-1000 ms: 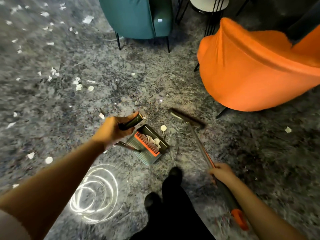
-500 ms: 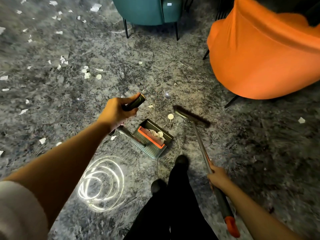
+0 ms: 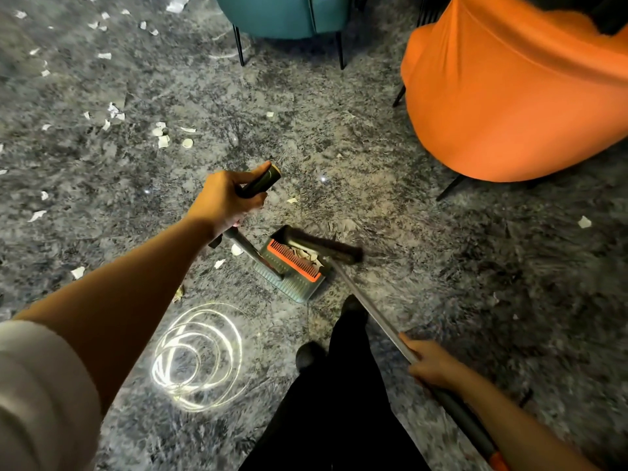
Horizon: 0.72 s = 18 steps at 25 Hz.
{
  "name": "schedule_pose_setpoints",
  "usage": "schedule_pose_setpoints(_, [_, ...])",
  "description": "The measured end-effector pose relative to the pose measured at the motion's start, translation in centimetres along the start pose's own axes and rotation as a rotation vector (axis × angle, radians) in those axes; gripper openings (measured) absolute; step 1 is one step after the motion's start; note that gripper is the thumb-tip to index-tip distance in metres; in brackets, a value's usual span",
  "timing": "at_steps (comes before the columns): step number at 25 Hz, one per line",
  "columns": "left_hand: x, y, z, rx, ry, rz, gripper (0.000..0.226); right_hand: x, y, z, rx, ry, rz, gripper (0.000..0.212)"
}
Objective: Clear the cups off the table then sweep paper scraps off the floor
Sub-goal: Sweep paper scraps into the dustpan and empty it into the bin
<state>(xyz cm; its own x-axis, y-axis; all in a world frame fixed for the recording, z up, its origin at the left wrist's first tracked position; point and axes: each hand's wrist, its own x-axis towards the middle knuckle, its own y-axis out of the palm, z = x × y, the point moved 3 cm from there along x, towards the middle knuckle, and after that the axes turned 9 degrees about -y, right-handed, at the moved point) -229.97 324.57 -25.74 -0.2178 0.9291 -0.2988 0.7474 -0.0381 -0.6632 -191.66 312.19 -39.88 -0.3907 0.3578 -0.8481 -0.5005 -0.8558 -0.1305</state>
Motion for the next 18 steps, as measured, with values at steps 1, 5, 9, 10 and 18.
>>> schedule_pose_setpoints(1, [0.0,-0.2,0.2,0.004,-0.008,-0.003,0.053,-0.7,0.3,-0.1,0.035,-0.010,0.022,0.075])
schedule_pose_setpoints(5, [0.0,-0.4,0.8,-0.009,-0.011,-0.008,0.053,-3.3,0.1,-0.3,0.103,-0.053,0.026,0.075])
schedule_pose_setpoints(9, [0.0,-0.1,0.8,-0.011,-0.006,-0.017,0.052,-4.0,-1.1,1.9,0.109,-0.045,-0.049,0.075])
schedule_pose_setpoints(10, [-0.1,0.0,0.8,-0.006,-0.008,-0.020,0.053,-4.0,-1.5,2.6,0.110,-0.047,-0.089,0.074])
schedule_pose_setpoints(18, [-0.8,0.0,2.2,0.013,-0.063,-0.074,0.053,0.6,-7.5,11.8,0.171,-0.014,-0.163,0.060])
